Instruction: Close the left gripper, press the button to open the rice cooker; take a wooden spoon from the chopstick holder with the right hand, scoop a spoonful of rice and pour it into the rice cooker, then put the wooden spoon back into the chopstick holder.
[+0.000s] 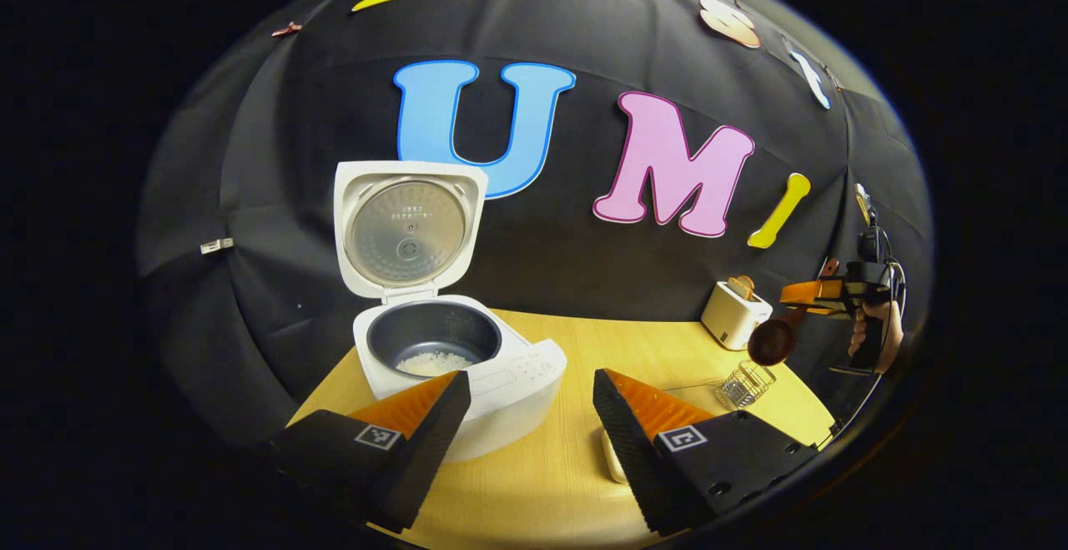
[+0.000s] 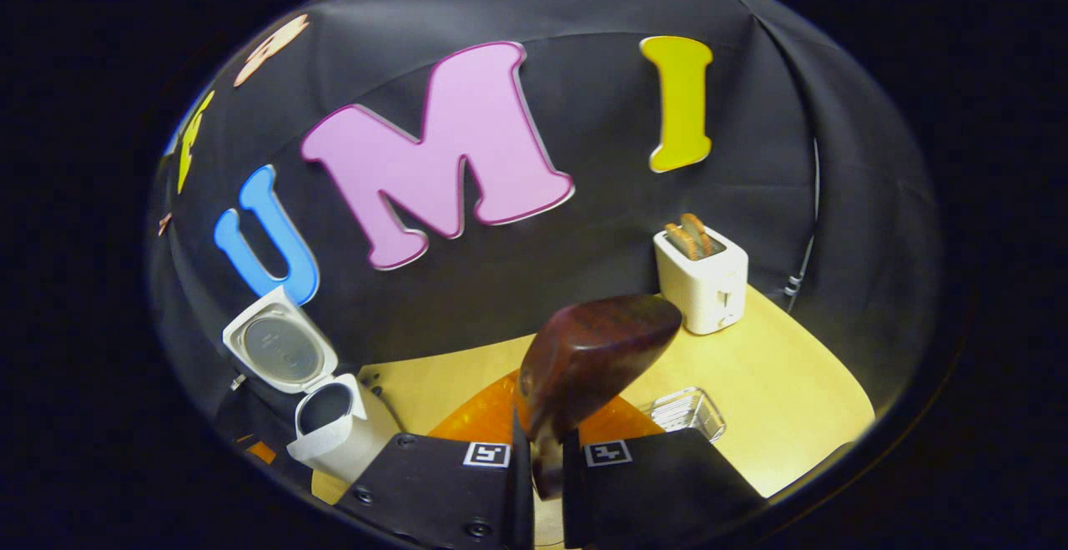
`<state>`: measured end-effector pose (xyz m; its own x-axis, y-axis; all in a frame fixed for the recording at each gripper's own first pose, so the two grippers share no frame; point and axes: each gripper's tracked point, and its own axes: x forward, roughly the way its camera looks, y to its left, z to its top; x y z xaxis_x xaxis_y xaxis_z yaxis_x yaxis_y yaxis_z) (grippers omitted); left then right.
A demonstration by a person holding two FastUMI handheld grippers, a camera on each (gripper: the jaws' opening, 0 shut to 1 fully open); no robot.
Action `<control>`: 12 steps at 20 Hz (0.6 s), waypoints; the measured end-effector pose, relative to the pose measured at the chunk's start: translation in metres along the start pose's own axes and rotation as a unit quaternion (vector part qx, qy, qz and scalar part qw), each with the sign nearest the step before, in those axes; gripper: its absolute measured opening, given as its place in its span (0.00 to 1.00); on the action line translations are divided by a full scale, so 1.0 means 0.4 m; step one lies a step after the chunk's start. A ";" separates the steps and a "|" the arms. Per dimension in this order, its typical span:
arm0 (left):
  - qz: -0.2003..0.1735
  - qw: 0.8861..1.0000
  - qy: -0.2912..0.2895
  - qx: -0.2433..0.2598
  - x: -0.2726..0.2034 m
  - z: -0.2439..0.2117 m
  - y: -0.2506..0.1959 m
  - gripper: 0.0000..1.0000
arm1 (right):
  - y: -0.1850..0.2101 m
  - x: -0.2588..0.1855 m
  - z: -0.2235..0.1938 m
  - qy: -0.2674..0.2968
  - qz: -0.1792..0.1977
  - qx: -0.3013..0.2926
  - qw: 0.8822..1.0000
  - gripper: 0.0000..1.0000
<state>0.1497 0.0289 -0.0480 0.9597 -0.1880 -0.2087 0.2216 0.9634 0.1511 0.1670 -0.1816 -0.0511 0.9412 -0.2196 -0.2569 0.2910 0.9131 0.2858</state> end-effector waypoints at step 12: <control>-0.006 0.999 0.045 -0.007 -0.018 -0.121 0.107 0.96 | 0.079 0.098 -0.383 0.065 -0.028 -0.100 0.993 0.18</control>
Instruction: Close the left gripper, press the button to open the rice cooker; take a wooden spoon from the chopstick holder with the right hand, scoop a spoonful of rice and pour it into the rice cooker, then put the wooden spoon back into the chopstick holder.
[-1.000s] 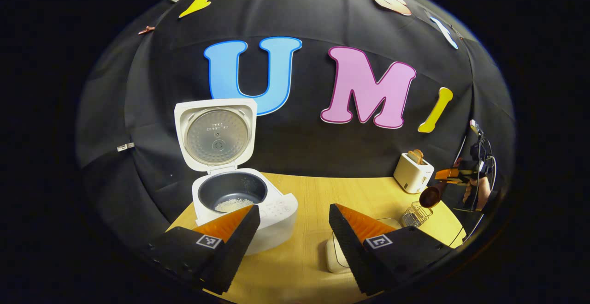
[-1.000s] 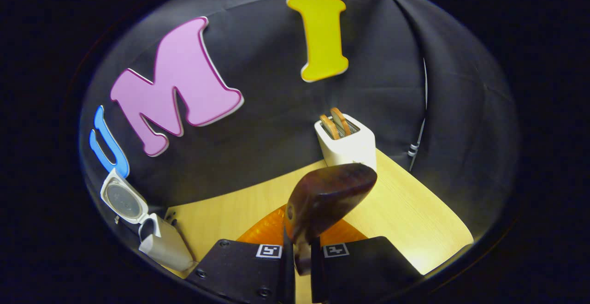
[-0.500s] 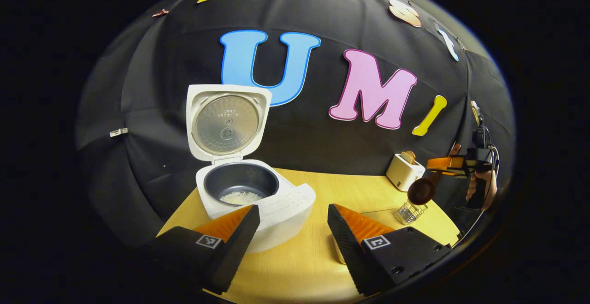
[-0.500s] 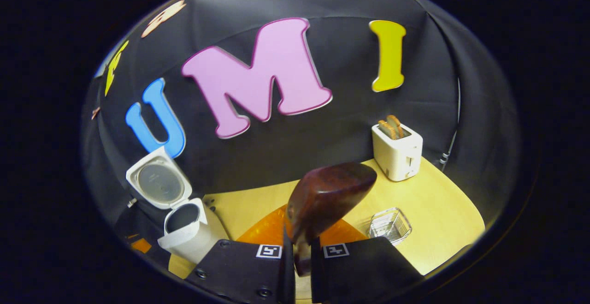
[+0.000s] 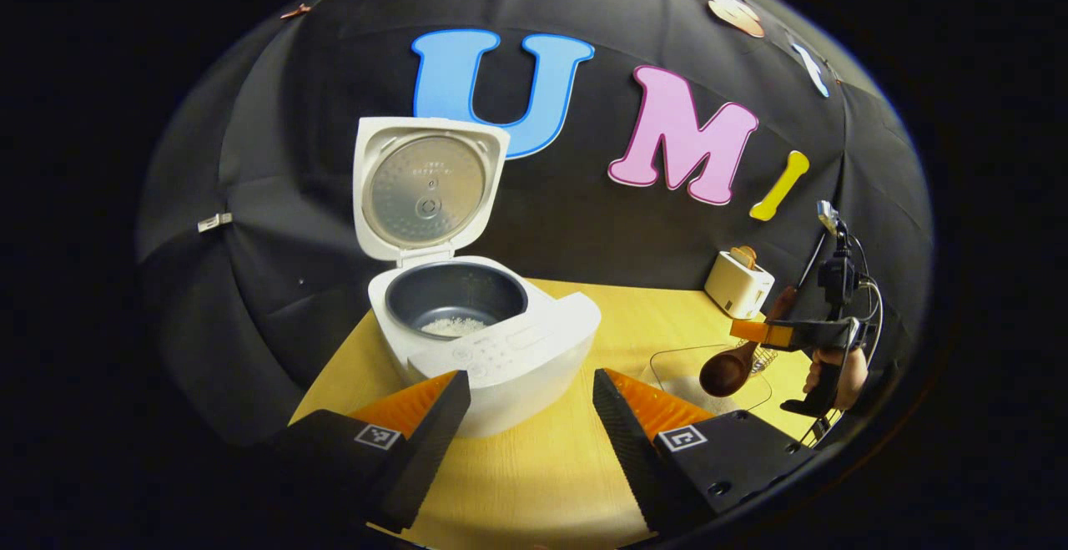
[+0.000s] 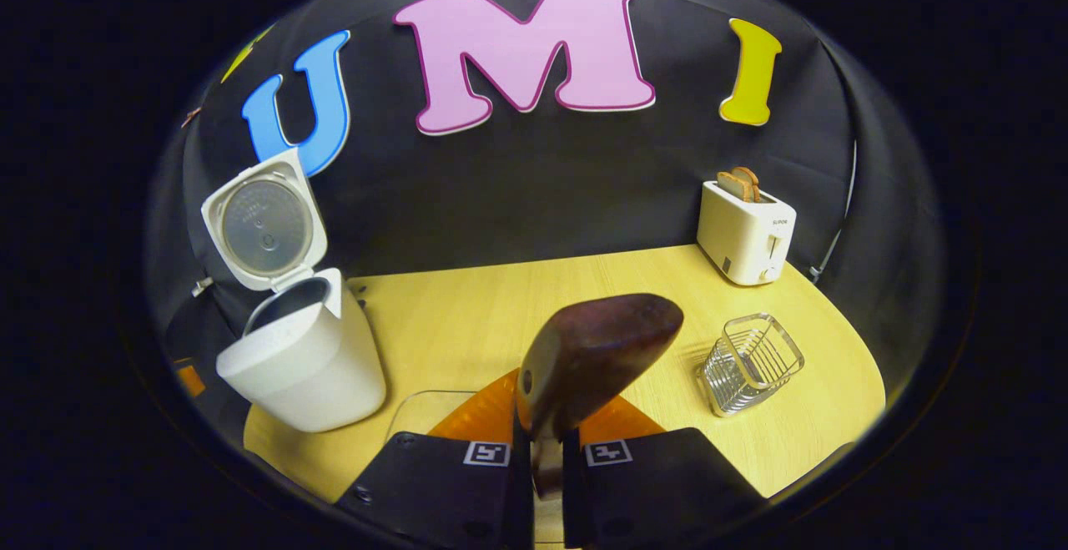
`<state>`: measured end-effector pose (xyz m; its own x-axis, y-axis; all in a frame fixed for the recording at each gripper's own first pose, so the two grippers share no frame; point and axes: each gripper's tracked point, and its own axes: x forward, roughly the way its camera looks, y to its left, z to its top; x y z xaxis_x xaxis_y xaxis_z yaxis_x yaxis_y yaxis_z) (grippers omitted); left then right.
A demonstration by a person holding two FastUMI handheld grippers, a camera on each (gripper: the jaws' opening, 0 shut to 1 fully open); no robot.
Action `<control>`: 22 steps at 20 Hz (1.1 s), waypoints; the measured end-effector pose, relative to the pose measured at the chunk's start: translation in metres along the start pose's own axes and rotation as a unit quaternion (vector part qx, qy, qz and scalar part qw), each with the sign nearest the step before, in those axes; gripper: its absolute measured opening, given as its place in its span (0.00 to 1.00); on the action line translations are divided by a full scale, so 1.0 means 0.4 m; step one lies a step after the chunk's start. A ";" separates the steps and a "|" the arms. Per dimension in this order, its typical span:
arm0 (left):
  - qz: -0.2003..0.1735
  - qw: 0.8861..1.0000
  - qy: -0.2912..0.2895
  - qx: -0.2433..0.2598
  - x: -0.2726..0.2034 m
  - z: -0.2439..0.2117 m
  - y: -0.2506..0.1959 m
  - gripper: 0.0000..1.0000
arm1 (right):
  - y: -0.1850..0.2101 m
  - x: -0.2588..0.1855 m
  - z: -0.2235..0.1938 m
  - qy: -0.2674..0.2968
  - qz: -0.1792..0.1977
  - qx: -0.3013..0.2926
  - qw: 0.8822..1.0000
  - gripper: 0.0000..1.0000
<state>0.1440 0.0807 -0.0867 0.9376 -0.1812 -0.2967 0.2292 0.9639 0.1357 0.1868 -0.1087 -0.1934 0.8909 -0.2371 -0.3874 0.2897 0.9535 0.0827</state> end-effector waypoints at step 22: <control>0.029 0.997 -0.007 -0.068 -0.018 -0.034 0.095 0.96 | 0.186 -0.037 -0.200 0.130 0.028 0.099 0.986 0.07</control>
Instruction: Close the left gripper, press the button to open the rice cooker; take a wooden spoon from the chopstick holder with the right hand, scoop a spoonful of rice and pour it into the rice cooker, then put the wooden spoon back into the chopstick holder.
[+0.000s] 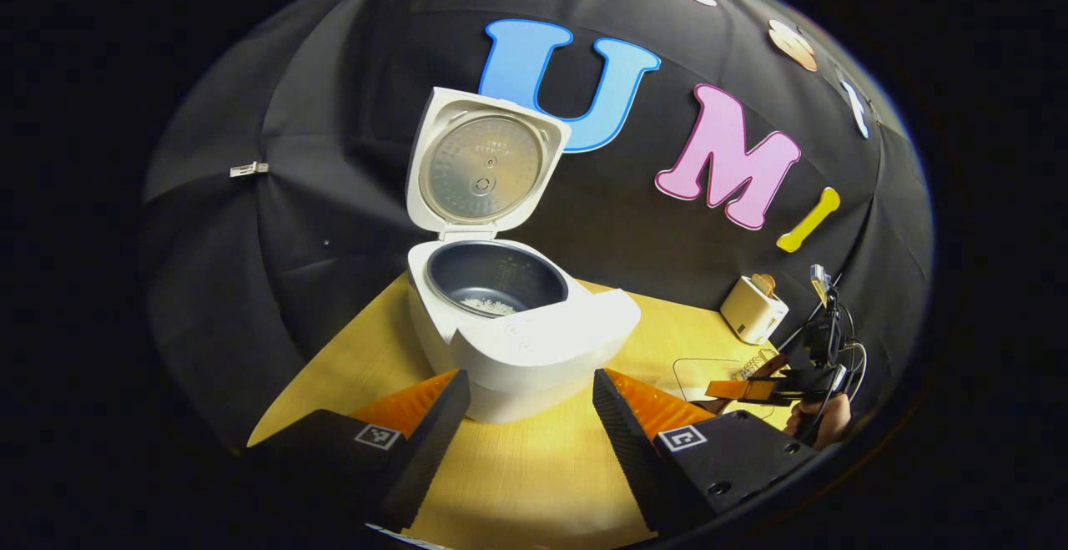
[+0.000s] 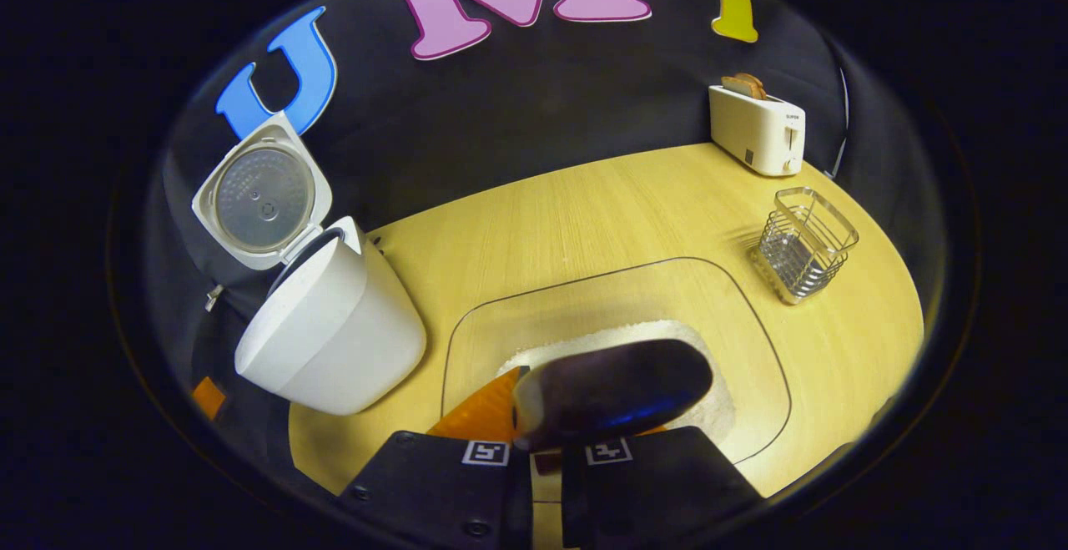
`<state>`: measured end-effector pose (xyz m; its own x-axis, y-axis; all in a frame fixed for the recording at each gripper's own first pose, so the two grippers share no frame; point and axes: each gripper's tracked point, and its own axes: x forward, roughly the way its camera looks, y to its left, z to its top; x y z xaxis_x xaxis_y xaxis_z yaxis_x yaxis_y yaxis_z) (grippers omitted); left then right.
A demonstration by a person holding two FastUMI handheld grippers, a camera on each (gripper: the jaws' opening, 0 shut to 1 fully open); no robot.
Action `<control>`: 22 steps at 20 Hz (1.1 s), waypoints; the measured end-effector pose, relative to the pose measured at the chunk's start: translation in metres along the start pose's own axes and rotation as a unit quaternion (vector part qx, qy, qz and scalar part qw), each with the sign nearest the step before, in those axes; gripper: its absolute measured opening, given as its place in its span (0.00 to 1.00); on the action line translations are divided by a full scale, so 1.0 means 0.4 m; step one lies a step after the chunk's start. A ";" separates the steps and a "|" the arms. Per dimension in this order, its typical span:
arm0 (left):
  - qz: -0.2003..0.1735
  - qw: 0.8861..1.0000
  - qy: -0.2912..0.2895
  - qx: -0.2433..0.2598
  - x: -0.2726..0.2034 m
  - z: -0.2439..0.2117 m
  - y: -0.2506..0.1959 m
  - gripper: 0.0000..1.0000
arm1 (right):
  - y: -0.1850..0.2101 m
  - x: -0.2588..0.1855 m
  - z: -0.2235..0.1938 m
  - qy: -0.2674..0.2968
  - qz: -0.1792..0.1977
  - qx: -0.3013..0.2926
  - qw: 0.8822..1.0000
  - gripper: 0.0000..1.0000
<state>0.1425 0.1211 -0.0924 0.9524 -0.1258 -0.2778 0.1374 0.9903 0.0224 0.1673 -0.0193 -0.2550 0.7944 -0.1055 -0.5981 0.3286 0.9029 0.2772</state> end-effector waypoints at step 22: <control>-0.023 0.999 0.004 0.039 0.020 0.034 -0.055 0.96 | -0.163 -0.093 0.152 -0.002 0.035 0.331 0.943 0.18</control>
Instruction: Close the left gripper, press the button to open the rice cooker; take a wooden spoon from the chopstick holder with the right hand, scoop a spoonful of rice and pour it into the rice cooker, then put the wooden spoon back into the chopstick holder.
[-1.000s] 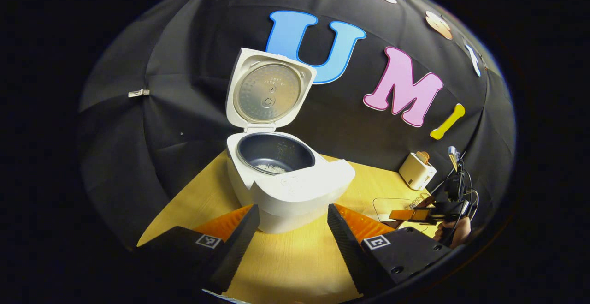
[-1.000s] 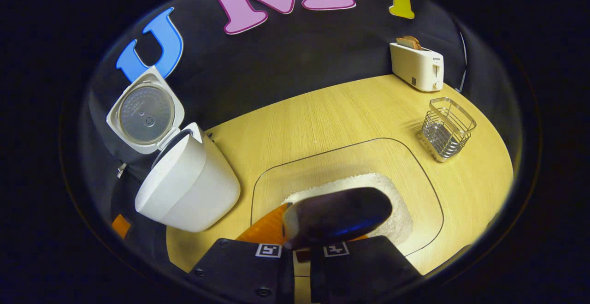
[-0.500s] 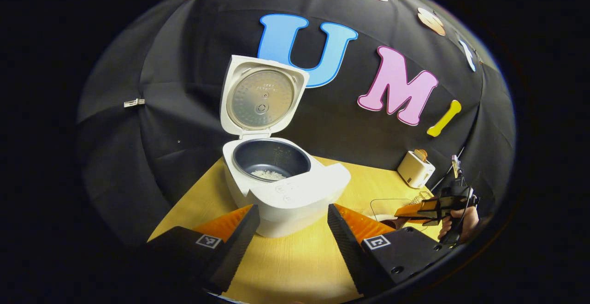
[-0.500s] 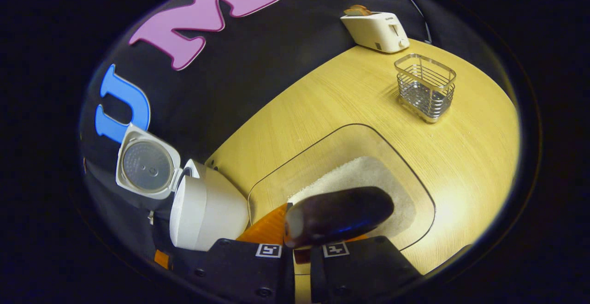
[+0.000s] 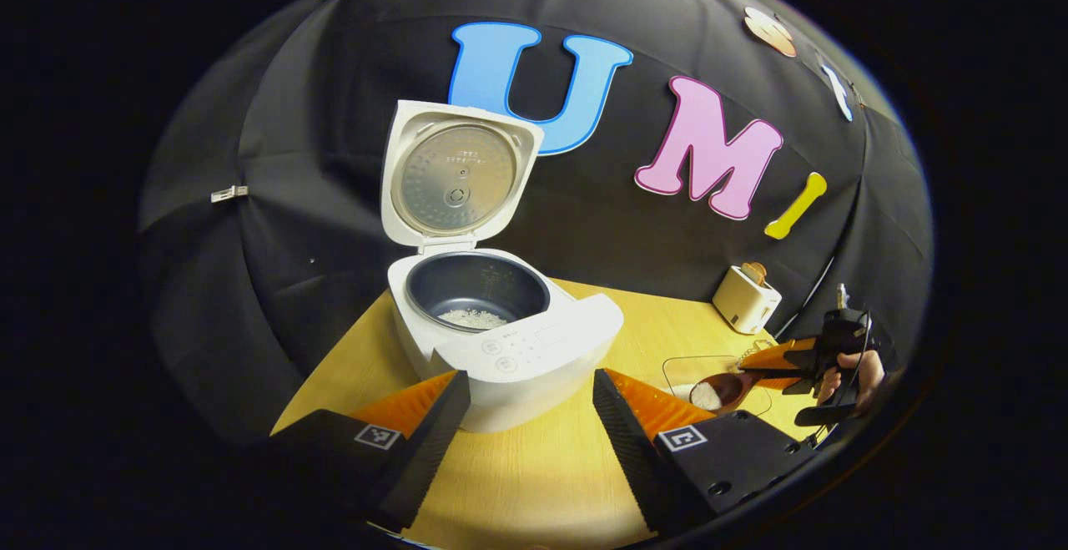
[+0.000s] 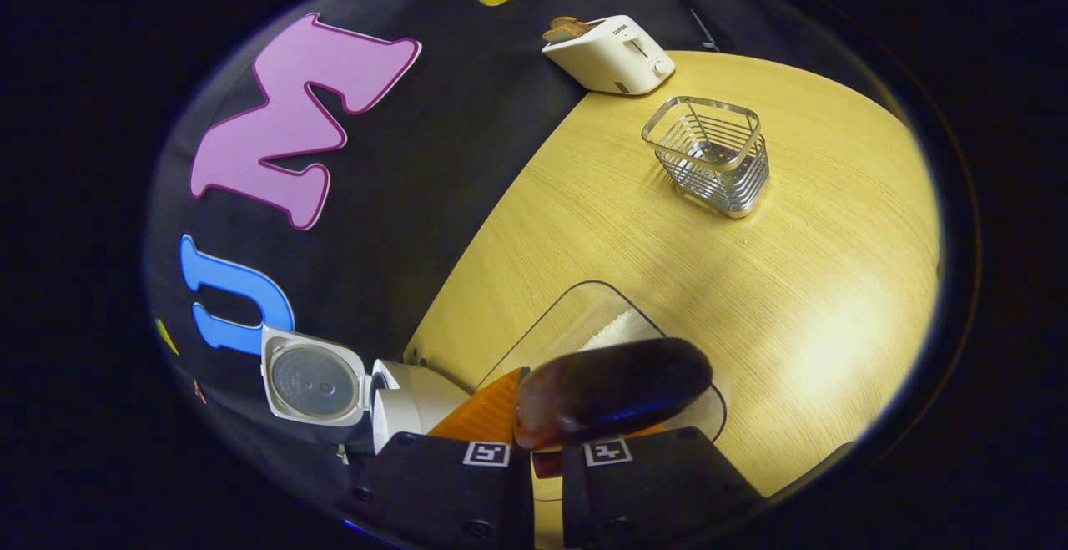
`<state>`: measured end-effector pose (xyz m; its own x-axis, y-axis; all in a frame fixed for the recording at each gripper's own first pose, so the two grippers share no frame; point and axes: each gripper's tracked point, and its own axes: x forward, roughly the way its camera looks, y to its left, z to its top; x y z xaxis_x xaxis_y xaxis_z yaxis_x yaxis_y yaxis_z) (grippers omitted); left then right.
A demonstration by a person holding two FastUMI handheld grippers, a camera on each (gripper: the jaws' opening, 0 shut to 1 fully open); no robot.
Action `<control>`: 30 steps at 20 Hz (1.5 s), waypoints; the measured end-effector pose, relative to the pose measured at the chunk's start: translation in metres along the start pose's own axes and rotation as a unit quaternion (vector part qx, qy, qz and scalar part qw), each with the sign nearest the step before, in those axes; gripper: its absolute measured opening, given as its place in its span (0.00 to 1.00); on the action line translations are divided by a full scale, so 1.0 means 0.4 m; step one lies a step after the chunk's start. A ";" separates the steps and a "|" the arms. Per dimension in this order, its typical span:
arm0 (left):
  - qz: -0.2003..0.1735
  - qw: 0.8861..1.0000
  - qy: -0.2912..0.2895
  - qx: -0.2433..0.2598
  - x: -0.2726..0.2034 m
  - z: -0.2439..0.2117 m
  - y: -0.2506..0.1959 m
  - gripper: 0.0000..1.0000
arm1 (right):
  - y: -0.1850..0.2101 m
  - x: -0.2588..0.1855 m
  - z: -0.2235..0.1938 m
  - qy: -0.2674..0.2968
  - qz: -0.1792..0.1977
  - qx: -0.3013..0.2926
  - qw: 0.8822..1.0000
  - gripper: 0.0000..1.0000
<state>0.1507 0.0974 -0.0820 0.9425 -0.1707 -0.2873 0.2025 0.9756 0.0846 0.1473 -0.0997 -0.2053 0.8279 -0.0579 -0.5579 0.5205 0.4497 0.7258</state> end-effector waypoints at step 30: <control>0.028 0.999 0.007 -0.043 0.008 -0.023 0.129 0.96 | 0.571 0.030 -0.008 0.053 0.122 -0.008 0.991 0.17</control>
<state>0.1615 0.1483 -0.0874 0.9480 -0.1133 -0.2975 0.1247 0.9920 0.0194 0.2757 0.0052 -0.0474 0.9015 0.1480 -0.4067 0.3038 0.4530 0.8381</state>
